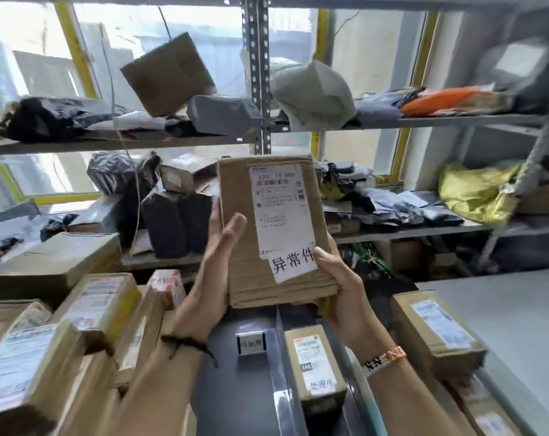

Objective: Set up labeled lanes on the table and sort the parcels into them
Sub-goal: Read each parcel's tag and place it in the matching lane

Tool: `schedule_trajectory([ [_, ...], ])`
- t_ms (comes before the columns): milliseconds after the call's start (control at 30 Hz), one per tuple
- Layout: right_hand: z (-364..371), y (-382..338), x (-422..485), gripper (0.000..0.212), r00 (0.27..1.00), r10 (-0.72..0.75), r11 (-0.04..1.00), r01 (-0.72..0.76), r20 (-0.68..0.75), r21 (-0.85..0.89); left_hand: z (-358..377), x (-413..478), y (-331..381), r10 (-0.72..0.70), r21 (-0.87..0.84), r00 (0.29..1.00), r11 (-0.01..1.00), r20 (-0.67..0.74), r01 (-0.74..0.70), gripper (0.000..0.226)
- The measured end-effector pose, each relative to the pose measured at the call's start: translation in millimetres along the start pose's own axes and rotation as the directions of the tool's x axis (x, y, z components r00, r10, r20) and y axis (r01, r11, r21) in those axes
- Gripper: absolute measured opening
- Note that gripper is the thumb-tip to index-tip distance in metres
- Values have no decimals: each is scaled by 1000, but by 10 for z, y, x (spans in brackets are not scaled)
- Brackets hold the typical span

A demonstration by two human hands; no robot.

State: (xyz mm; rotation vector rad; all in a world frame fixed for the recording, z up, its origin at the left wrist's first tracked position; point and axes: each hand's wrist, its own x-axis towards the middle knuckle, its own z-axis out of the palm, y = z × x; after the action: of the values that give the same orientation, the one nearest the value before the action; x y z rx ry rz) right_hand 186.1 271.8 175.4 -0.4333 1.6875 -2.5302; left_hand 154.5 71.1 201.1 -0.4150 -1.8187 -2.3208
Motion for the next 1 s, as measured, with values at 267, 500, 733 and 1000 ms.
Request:
schedule_trajectory([
  [267,-571,117,-353,72,992,80,995,-86,-97,-52,536,-159,-493,-65,-134,996,988,54,72,61],
  [500,-1409,-200,-821,66,965,186,979,-199,-184,-52,1325,-245,-1030,-175,-148,977,970,120,192,69],
  [733,-2373,-528,-1349,67,870,212,944,-300,-444,-137,2442,-587,-1809,-292,-177,932,927,214,331,76],
  [1000,-3237,-654,-2016,49,834,234,934,-335,-500,-122,3264,-911,-2304,-398,-154,841,865,368,477,72],
])
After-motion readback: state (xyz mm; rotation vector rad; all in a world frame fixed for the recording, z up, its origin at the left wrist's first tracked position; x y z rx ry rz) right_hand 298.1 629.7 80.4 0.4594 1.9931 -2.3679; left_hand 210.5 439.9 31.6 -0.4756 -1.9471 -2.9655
